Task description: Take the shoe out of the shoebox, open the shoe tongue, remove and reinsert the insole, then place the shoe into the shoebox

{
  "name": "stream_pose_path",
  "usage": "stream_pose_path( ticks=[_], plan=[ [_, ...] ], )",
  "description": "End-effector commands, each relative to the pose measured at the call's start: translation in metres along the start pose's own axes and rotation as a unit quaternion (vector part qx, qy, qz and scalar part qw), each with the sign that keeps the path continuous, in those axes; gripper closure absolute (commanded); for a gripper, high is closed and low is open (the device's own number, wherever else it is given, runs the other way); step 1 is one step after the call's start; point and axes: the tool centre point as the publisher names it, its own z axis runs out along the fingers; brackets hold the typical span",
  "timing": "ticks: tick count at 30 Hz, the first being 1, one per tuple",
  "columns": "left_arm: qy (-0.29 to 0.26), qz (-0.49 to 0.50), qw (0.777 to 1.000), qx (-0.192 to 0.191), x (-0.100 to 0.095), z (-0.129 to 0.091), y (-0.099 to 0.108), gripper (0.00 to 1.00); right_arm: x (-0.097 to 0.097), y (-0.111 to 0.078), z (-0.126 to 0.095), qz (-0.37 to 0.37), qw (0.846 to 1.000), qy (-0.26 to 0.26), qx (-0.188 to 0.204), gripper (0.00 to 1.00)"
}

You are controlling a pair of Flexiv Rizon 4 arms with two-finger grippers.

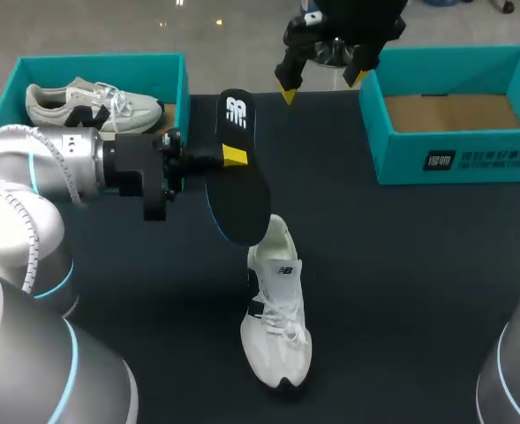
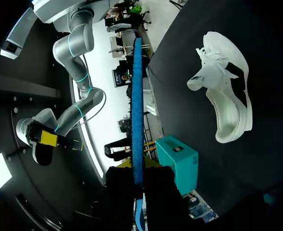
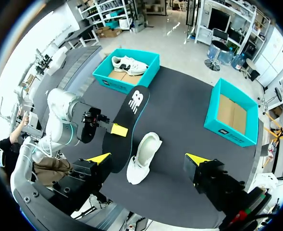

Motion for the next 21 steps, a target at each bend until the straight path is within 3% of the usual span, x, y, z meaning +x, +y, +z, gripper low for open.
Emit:
stream_pose_path(
  ticks=[1,13,21],
  plan=[
    [-0.016,0.003,1.000,0.002,0.002,0.006,0.002,1.00,0.000,0.001,0.000,0.001,1.000,0.000,0.001,0.00],
    [-0.029,0.002,0.999,0.017,0.009,0.019,0.029,1.00,0.000,0.001,0.000,0.001,1.000,0.000,0.001,0.00],
    [-0.045,0.010,0.999,0.023,0.006,0.040,0.038,1.00,0.000,0.001,0.000,0.001,1.000,0.000,0.001,0.00]
  ],
)
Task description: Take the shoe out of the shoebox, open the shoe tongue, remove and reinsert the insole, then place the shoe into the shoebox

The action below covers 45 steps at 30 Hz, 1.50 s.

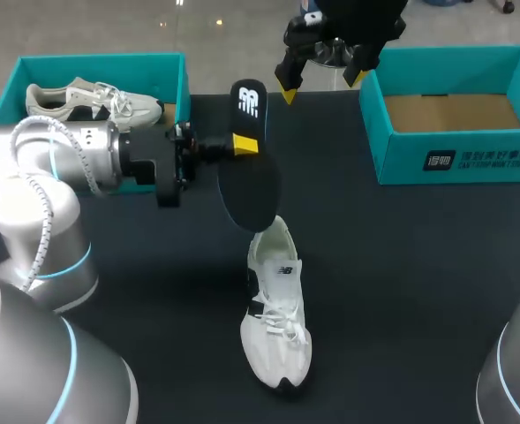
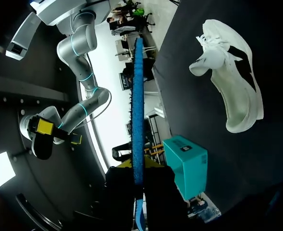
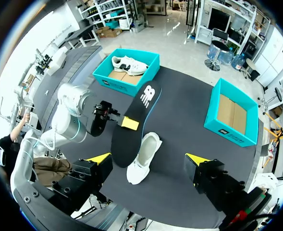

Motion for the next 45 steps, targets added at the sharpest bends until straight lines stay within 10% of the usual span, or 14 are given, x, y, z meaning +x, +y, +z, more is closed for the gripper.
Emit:
stream_pose_path(
  ticks=[1,19,22,33,45],
  plan=[
    [-0.007,0.004,1.000,0.001,0.002,0.017,0.011,1.00,0.000,0.001,0.000,0.001,1.000,0.000,0.001,0.00],
    [-0.007,0.004,1.000,0.001,0.002,0.017,0.011,1.00,0.000,0.001,0.000,0.001,1.000,0.000,0.001,0.00],
    [-0.007,0.004,1.000,0.001,0.002,0.017,0.011,1.00,-0.007,0.003,0.004,0.015,0.998,0.065,-0.017,0.00],
    [-0.007,0.004,1.000,0.001,0.002,0.017,0.011,1.00,-0.016,0.006,0.015,0.077,0.943,0.317,-0.061,0.00],
    [-0.007,0.004,1.000,0.001,0.002,0.017,0.011,1.00,-0.029,-0.016,0.033,0.142,0.874,0.454,-0.098,0.00]
  ],
)
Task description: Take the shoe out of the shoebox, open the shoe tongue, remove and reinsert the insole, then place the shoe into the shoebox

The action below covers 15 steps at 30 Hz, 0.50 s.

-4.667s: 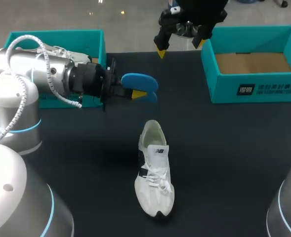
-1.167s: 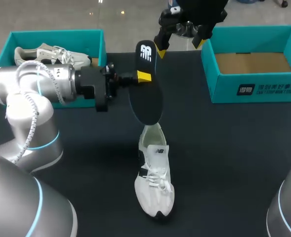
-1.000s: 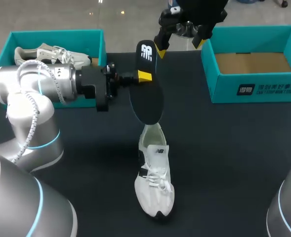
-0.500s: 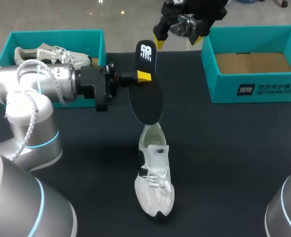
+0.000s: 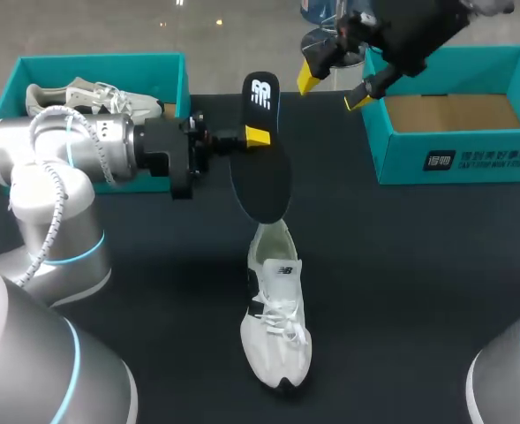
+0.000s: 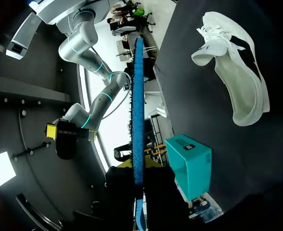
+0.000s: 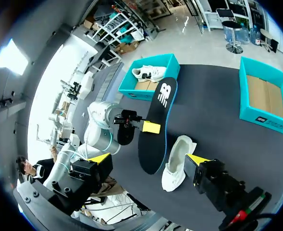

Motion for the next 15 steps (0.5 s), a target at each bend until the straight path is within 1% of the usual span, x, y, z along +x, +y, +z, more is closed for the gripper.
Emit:
stream_pose_path(
  ticks=[1,8,11,15],
  plan=[
    [-0.001,0.001,1.000,-0.001,0.001,0.002,0.000,1.00,-0.015,-0.015,0.005,0.044,0.966,0.247,-0.054,0.00],
    [-0.001,0.001,1.000,-0.001,0.001,0.002,0.000,1.00,-0.022,-0.022,0.026,0.053,0.954,0.287,-0.063,0.00],
    [-0.001,0.001,1.000,-0.001,0.001,0.002,0.000,1.00,-0.022,-0.023,0.037,0.054,0.951,0.300,-0.058,0.00],
    [-0.001,0.001,1.000,-0.001,0.001,0.002,0.000,1.00,-0.023,-0.021,0.045,0.050,0.947,0.313,-0.057,0.00]
  ],
)
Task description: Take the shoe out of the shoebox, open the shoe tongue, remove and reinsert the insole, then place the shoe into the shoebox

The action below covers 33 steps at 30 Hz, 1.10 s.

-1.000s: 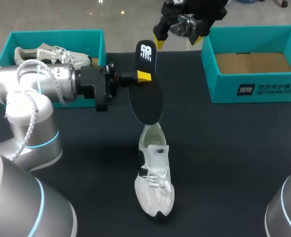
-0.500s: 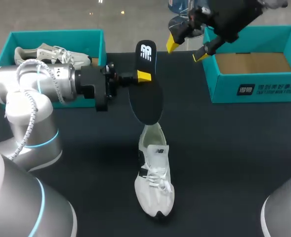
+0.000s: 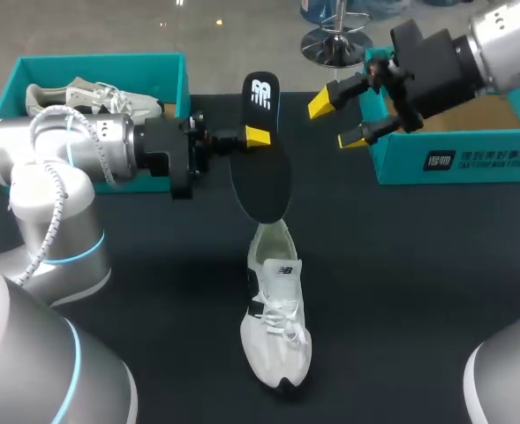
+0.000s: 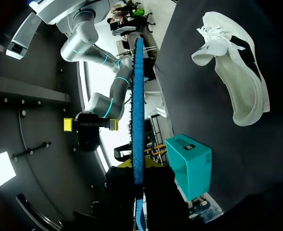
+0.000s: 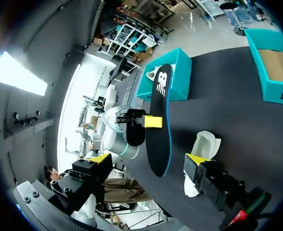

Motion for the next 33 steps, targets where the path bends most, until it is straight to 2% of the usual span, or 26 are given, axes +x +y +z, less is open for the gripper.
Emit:
stream_pose_path(
  ticks=[1,7,12,23,33],
  plan=[
    [0.000,0.001,1.000,-0.001,0.001,0.002,0.000,1.00,-0.006,-0.001,0.012,-0.002,0.987,0.161,-0.013,0.00],
    [0.000,0.001,1.000,-0.001,0.001,0.002,0.000,1.00,-0.007,0.002,0.012,-0.009,0.987,0.157,-0.007,0.00],
    [0.000,0.001,1.000,-0.001,0.001,0.002,0.000,1.00,-0.017,0.002,0.018,-0.013,0.991,0.136,0.000,0.00],
    [0.000,0.001,1.000,-0.001,0.001,0.002,0.000,1.00,-0.030,0.009,0.032,-0.037,0.995,0.088,-0.018,0.00],
    [0.000,0.001,1.000,-0.001,0.001,0.002,0.000,1.00,-0.029,0.011,0.067,-0.044,0.994,0.102,0.001,0.00]
  ],
)
